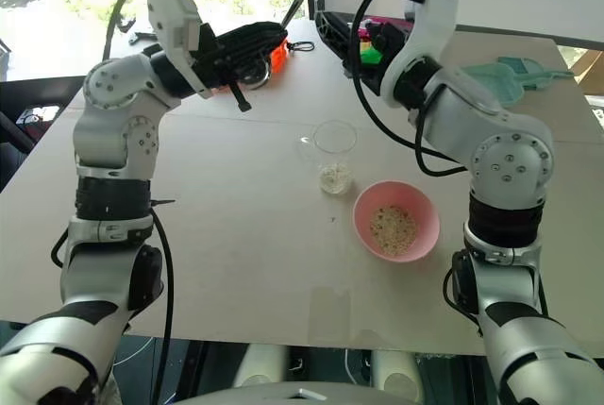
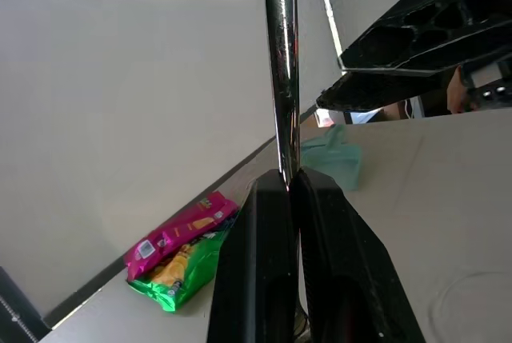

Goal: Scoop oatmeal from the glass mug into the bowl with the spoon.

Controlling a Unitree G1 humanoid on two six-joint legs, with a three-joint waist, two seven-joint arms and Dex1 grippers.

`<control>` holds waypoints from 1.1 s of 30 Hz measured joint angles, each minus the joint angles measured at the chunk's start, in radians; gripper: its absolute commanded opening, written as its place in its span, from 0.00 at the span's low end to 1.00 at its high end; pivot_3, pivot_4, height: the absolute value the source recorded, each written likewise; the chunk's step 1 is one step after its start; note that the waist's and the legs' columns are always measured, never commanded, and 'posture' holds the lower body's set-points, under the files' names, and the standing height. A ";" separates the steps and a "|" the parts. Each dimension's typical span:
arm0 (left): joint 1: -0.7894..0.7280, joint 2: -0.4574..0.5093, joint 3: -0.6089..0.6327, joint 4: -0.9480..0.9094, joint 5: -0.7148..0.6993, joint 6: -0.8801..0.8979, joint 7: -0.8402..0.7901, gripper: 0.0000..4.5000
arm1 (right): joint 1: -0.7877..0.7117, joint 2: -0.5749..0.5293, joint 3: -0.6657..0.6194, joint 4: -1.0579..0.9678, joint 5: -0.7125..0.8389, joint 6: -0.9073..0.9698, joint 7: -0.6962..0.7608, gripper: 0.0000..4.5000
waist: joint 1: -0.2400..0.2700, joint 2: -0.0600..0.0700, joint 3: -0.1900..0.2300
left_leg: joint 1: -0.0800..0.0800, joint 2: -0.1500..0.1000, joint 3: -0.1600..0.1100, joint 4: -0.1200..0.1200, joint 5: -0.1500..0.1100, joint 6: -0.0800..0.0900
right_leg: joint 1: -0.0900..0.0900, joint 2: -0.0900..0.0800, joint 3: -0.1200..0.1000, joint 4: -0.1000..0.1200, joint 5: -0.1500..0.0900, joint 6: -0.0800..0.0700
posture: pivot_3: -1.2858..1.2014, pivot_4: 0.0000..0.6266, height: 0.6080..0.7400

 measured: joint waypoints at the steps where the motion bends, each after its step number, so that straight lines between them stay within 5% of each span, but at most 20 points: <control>1: 0.009 0.000 -0.002 -0.013 -0.004 0.008 -0.004 0.00 | -0.002 0.007 -0.001 0.002 0.005 0.000 0.001 1.00 | 0.000 0.000 0.000 | 0.000 0.000 0.000 0.000 0.000 0.000 | 0.000 0.000 0.000 0.001 0.000 0.000 | 0.52 0.24 1.00; 5: 0.020 0.014 -0.001 -0.033 -0.011 0.018 -0.010 0.00 | -0.008 0.016 -0.002 0.008 0.019 0.006 0.011 1.00 | -0.001 0.000 0.000 | 0.001 0.000 -0.002 0.001 0.000 0.000 | 0.000 0.001 0.000 0.003 0.000 0.000 | 0.52 0.24 1.00; 10: 0.021 0.022 0.000 -0.035 -0.014 0.022 -0.011 0.00 | -0.023 0.045 -0.014 0.030 0.069 0.013 0.024 0.62 | -0.001 0.000 0.000 | 0.000 0.000 -0.002 0.002 0.000 0.000 | 0.000 0.001 0.000 0.003 0.000 0.000 | 0.52 0.24 1.00; 12: 0.021 0.024 0.000 -0.037 -0.017 0.024 -0.012 0.00 | -0.030 0.047 -0.014 0.033 0.090 0.016 0.029 0.62 | 0.000 0.000 0.000 | 0.000 0.000 -0.002 0.002 0.000 0.000 | 0.000 0.001 0.000 0.003 0.000 0.000 | 0.52 0.24 1.00; 13: 0.021 0.024 0.000 -0.042 -0.018 0.029 -0.012 0.00 | -0.032 0.047 -0.014 0.033 0.099 0.017 0.030 0.51 | 0.000 0.000 0.000 | 0.000 0.000 -0.002 0.002 0.000 0.000 | 0.000 0.001 0.000 0.002 0.000 0.000 | 0.52 0.24 1.00; 15: 0.021 0.024 -0.001 -0.047 -0.018 0.036 -0.012 0.00 | -0.033 0.047 -0.015 0.033 0.109 0.017 0.034 0.45 | 0.000 0.000 0.000 | 0.000 0.000 -0.002 0.002 0.000 0.000 | 0.000 0.001 0.000 0.002 0.000 0.000 | 0.52 0.24 1.00; 22: 0.022 0.023 -0.001 -0.063 -0.026 0.063 -0.008 0.00 | -0.033 0.049 -0.016 0.033 0.141 0.016 0.050 0.45 | -0.001 0.000 0.000 | 0.000 0.000 -0.002 0.002 0.000 0.000 | 0.000 0.001 0.000 0.003 0.000 0.000 | 0.52 0.24 1.00; 25: 0.022 0.021 -0.005 -0.065 -0.030 0.076 -0.009 0.00 | -0.033 0.046 -0.016 0.029 0.162 0.015 0.057 0.62 | 0.000 0.000 0.000 | 0.000 0.000 -0.002 0.002 0.000 0.000 | 0.000 0.001 0.000 0.003 0.000 0.000 | 0.52 0.24 1.00; 28: 0.022 0.018 -0.032 -0.068 -0.031 0.082 -0.011 0.00 | -0.041 0.046 -0.016 0.024 0.173 0.015 0.060 0.97 | 0.000 0.000 0.000 | 0.000 0.000 -0.002 0.002 0.000 0.000 | 0.000 0.001 0.000 0.003 0.000 0.000 | 0.52 0.24 1.00; 33: 0.020 0.018 -0.039 -0.065 -0.030 0.081 -0.001 0.00 | -0.045 0.031 -0.012 0.017 0.174 0.015 0.068 0.99 | -0.001 0.000 0.000 | 0.000 0.000 -0.003 0.001 0.000 0.000 | 0.000 0.001 0.000 0.003 0.000 0.000 | 0.52 0.24 1.00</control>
